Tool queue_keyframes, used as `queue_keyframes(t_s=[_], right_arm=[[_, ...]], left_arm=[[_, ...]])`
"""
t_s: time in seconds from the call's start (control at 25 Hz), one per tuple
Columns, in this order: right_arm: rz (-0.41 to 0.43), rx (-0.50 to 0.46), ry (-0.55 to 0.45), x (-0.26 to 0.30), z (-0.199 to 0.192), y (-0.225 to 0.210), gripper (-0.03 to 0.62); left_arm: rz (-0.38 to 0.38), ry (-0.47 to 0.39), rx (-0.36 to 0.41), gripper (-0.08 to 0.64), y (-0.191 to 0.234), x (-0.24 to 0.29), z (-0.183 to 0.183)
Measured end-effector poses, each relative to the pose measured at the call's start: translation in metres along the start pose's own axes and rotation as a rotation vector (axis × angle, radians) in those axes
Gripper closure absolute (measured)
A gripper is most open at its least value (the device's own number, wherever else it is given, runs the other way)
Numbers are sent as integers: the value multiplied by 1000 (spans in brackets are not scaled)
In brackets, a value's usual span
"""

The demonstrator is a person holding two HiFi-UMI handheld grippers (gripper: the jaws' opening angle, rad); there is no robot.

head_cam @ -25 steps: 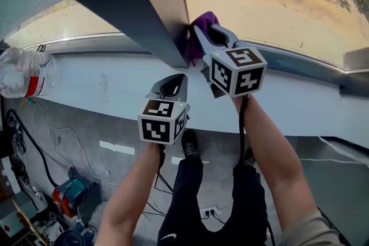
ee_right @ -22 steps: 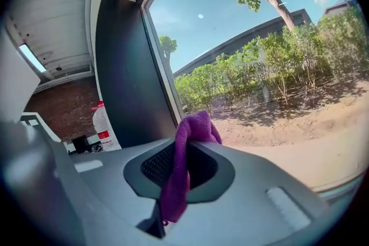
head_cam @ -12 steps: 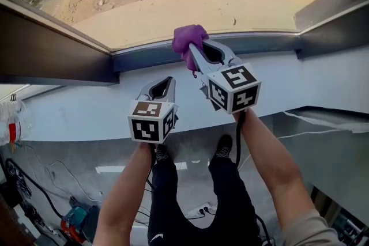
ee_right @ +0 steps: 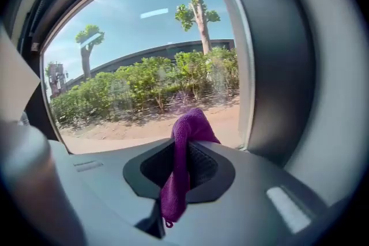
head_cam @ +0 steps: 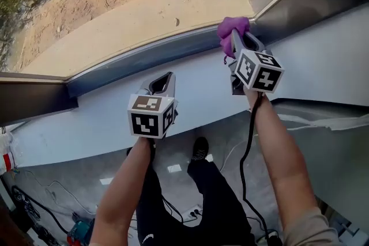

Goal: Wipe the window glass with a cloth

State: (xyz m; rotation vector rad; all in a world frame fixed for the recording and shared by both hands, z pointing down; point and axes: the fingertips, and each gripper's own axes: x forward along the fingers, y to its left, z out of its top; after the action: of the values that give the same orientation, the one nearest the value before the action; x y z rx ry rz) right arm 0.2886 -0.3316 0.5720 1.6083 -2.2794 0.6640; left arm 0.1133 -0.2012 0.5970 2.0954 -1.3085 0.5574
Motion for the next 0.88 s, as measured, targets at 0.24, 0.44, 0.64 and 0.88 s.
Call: queue_keyframes(t_s=[0.24, 0.44, 0.64, 0.88], right_arm=[[-164, 41, -9, 19, 20, -99, 530], [-253, 41, 24, 39, 17, -137, 529], [-245, 9, 46, 60, 13, -139, 529], [-182, 24, 40, 66, 7, -118, 531]], left_arm=[[-30, 2, 46, 560, -36, 30, 18], [-36, 9, 27, 560, -43, 40, 12], [4, 3, 2, 560, -27, 43, 8], [35, -19, -55, 560, -2, 34, 3]])
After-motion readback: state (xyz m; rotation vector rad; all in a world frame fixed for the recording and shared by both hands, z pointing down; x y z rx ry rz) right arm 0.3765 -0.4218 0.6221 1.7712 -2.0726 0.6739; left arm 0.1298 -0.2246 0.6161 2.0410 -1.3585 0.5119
